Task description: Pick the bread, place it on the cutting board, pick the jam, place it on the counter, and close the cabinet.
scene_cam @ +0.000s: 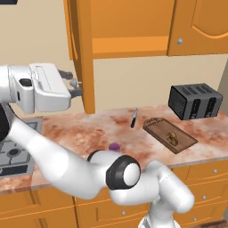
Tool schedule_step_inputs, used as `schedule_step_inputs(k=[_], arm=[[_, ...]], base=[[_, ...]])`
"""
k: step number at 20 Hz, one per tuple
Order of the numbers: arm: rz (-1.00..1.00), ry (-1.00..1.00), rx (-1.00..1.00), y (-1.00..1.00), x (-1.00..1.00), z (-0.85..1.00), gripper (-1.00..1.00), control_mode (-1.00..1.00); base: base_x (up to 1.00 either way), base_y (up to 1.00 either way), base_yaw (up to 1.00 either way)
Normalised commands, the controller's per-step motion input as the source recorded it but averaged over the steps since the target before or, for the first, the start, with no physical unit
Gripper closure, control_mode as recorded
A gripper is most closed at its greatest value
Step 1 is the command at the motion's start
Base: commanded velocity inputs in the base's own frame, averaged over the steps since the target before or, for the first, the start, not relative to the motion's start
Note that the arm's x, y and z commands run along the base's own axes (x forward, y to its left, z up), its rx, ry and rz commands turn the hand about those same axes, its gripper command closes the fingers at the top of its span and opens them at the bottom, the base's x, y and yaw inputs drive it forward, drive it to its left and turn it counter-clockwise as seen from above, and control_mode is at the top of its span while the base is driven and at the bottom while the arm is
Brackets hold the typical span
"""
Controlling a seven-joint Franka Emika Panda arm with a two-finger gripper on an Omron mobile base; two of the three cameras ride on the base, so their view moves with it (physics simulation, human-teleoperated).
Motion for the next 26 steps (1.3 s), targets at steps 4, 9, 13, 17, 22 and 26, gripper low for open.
schedule_step_inputs(k=[4, 9, 13, 17, 22, 26], arm=[[0.00, 0.00, 0.00, -0.33, -0.02, -0.06, -1.00, -1.00], [0.00, 0.00, 0.00, -0.41, -0.01, -0.03, -1.00, -1.00], [0.00, 0.00, 0.00, -0.37, 0.00, -0.04, -1.00, -1.00], [0.01, 0.00, 0.00, -0.38, 0.00, -0.05, -1.00, -1.00], [0.02, 0.00, 0.00, -0.27, 0.00, -0.03, -1.00, -1.00], [0.00, 0.00, 0.00, -0.05, 0.00, 0.00, -1.00, -1.00]], base=[[0.00, 0.00, 0.00], [0.00, 0.00, 0.00], [0.00, 0.00, 0.00], [0.00, 0.00, 0.00], [0.00, 0.00, 0.00], [0.00, 0.00, 0.00]])
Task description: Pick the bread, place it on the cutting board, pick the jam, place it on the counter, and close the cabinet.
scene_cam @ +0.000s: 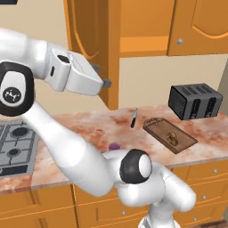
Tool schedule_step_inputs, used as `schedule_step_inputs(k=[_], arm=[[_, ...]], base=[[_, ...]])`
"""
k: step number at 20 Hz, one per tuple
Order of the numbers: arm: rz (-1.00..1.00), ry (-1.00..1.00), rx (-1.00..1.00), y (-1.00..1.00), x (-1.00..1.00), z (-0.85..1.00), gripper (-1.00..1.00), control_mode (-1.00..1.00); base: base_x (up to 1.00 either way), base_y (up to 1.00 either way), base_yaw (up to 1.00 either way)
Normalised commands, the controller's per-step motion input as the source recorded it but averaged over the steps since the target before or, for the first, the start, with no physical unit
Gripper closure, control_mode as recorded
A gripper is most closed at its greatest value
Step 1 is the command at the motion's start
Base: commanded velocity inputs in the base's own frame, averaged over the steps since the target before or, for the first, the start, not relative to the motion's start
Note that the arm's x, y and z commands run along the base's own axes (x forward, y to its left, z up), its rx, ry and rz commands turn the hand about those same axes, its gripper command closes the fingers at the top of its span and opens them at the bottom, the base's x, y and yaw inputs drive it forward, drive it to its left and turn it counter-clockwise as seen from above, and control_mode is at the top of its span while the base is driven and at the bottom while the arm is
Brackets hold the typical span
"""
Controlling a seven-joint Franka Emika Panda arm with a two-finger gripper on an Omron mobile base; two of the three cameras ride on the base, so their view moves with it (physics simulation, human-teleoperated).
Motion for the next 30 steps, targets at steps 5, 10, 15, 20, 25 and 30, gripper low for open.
schedule_step_inputs(k=[5, 10, 15, 20, 25, 30], arm=[[0.04, 0.00, 0.00, -0.26, 0.00, 0.00, -1.00, -1.00], [0.10, 0.00, 0.00, -0.28, 0.00, -0.03, -1.00, -1.00], [0.14, 0.00, 0.00, -0.34, 0.00, -0.13, -1.00, -1.00], [0.12, 0.00, 0.00, -0.34, 0.00, -0.16, -1.00, -1.00], [0.08, -0.01, 0.00, -0.34, 0.00, -0.13, -1.00, -1.00], [0.07, -0.01, 0.00, -0.37, 0.03, -0.08, -1.00, -1.00]], base=[[0.00, 0.00, 0.00], [0.00, 0.00, 0.00], [0.00, 0.00, 0.00], [0.00, 0.00, 0.00], [0.00, 0.00, 0.00], [0.00, 0.00, 0.00]])
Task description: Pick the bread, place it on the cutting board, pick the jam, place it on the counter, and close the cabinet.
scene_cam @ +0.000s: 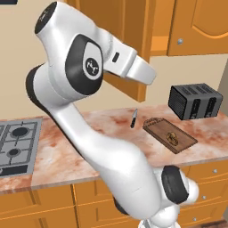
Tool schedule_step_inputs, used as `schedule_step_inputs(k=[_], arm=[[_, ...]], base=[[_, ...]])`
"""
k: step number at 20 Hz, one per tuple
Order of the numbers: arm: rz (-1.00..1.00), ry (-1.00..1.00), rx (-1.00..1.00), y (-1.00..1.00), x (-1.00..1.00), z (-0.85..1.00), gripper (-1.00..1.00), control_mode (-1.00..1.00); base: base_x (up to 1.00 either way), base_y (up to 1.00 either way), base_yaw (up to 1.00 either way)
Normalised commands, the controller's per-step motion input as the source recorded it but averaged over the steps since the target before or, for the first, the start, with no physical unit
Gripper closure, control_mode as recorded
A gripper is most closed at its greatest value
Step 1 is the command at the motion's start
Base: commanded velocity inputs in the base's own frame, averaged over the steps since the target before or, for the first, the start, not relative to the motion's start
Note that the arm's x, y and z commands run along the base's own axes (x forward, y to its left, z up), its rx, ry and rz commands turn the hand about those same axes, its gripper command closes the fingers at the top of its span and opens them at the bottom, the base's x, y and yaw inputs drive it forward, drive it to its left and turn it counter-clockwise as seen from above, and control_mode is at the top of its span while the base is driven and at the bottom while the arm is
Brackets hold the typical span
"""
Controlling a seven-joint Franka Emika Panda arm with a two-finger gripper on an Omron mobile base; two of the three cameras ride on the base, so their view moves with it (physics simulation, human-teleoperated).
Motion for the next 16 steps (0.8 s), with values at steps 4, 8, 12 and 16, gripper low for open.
schedule_step_inputs(k=[4, 8, 12, 16], arm=[[0.07, 0.00, 0.00, -0.42, 0.10, 0.00, -1.00, -1.00], [0.07, 0.00, 0.00, -0.37, 0.09, -0.03, -1.00, -1.00], [0.07, 0.00, 0.00, -0.24, 0.14, -0.13, -1.00, -1.00], [0.05, -0.01, 0.00, -0.19, 0.22, -0.17, -1.00, -1.00]], base=[[0.00, 0.00, 0.00], [0.00, 0.00, 0.00], [0.00, 0.00, 0.00], [0.00, 0.00, 0.00]])
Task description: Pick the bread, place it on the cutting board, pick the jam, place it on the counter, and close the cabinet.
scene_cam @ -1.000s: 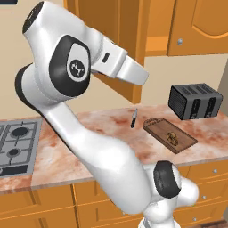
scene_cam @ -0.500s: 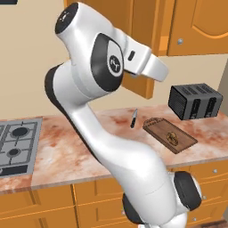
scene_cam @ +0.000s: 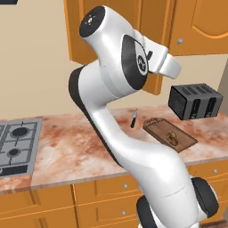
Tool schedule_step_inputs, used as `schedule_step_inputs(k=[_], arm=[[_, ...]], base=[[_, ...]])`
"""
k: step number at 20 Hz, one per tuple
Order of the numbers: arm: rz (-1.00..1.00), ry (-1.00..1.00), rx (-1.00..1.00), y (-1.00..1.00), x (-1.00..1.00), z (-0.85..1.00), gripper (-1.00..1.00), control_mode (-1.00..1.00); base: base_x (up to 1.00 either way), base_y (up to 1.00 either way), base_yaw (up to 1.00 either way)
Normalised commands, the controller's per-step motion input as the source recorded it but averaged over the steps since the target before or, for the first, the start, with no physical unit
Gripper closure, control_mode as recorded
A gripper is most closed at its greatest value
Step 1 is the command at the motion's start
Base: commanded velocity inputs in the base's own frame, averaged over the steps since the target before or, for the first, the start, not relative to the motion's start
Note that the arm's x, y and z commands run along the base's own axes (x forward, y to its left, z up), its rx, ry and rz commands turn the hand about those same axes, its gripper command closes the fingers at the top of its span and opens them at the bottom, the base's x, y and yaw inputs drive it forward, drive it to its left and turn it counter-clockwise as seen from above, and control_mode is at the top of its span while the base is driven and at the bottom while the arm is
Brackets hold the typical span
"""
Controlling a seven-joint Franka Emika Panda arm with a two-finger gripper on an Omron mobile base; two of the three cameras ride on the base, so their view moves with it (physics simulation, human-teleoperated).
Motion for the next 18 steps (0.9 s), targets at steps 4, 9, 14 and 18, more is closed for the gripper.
schedule_step_inputs(k=[4, 9, 14, 18], arm=[[0.04, -0.02, 0.00, -0.17, 0.41, -0.13, -1.00, -1.00], [0.07, -0.01, 0.00, -0.04, 0.60, -0.12, -1.00, -1.00], [0.09, -0.02, 0.00, -0.15, 0.68, -0.08, -1.00, -1.00], [0.10, -0.01, 0.02, -0.29, 0.70, -0.03, -1.00, -1.00]], base=[[0.00, 0.00, 0.00], [0.00, 0.00, 0.00], [0.00, 0.00, 0.00], [0.00, 0.00, 0.00]])
